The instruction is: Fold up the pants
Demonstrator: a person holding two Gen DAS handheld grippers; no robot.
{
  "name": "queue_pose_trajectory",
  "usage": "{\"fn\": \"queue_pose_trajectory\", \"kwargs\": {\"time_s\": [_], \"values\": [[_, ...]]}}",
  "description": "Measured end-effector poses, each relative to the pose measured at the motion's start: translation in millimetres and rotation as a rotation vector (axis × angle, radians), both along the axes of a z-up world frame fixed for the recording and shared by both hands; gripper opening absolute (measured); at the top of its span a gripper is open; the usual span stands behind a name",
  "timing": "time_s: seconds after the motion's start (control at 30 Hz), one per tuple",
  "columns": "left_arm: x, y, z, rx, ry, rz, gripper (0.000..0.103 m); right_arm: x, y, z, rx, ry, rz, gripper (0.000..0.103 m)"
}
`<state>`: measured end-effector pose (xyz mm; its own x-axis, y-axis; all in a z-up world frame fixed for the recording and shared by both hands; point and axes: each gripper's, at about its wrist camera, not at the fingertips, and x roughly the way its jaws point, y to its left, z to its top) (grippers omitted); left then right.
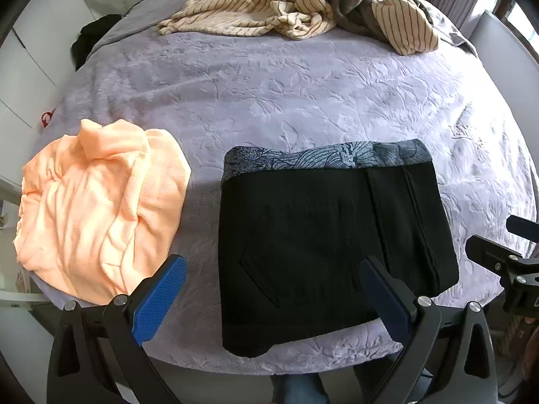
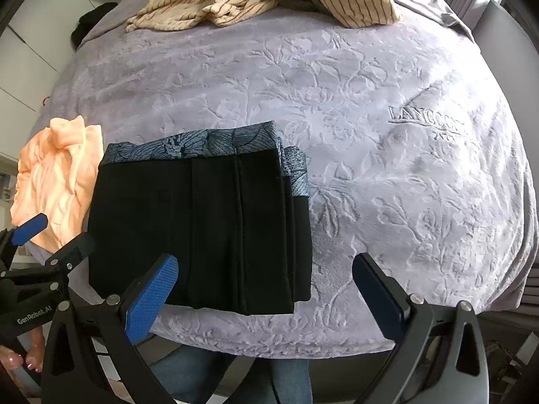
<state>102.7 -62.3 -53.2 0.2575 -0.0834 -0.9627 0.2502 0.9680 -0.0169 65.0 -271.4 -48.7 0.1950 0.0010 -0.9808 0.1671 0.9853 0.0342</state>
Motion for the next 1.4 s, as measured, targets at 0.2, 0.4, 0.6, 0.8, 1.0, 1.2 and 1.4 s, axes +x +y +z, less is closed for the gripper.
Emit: {"fn": "queue_pose_trajectory", "kwargs": {"time_s": [0.2,0.4,0.6,0.8,1.0,1.2,1.4], "values": [[-1.8,-4.6,0.3,0.001,-0.001,-0.002,0.103,-2.5,-0.7,2.8,-0.008,-0.008,-0.002,0.103],[-3.5,-6.0,0.3,0.006,-0.003,0.001,0.103,-4.4,-3.5,3.7,-0.011,-0.012,-0.007,0.103],[-5.1,-5.3,-0.4,0.013,-0.001,0.007,0.103,-4.7,-3.7,2.9,-0.009,-0.009,-0.001,0.103],[-6.4,-3.6,-0.1,0.014,-0.001,0.013,0.103,-4.8,-1.7,1.4,-0.006,-0.007,0.010,0.103],[-6.4,-2.9,-0.5,0.016,-0.001,0.011,0.103,-4.7,-1.0,-0.5,-0.004,-0.003,0.009,0.103],[-6.9,-3.8,-0.6,0.016,0.000,0.011,0.103,-3.9,1.3,-2.6,-0.001,0.000,0.011,0.103],[-6.9,-3.1,-0.8,0.017,0.000,0.012,0.103,-2.4,0.5,-2.8,0.002,0.001,0.012,0.103]]}}
